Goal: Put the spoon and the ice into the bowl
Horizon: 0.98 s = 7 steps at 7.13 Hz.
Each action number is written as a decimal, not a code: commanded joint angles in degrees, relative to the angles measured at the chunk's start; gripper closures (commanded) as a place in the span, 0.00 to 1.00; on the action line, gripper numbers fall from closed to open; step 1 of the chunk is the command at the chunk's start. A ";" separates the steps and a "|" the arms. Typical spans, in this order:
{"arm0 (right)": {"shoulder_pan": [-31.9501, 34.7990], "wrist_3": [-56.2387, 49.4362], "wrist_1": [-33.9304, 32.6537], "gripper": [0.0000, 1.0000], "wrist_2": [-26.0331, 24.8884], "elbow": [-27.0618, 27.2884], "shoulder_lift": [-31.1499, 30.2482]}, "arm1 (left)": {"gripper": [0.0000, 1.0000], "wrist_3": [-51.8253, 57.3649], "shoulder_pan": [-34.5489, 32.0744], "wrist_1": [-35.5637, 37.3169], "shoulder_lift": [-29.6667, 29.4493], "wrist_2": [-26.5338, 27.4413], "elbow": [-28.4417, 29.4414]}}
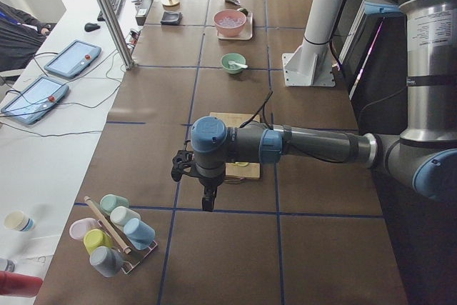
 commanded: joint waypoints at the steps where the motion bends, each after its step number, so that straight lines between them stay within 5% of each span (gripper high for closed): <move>1: 6.13 -7.73 2.79 0.00 1.21 0.47 -11.84 | 0.00 -0.34 0.02 -0.55 -0.17 0.15 0.21; 4: 10.38 -7.57 4.91 0.00 1.29 0.64 -21.79 | 0.00 0.01 -0.07 -0.81 2.28 -0.46 1.87; 7: 11.25 -7.48 5.97 0.00 1.29 0.64 -23.14 | 0.00 -0.34 0.02 -0.64 2.65 0.15 1.97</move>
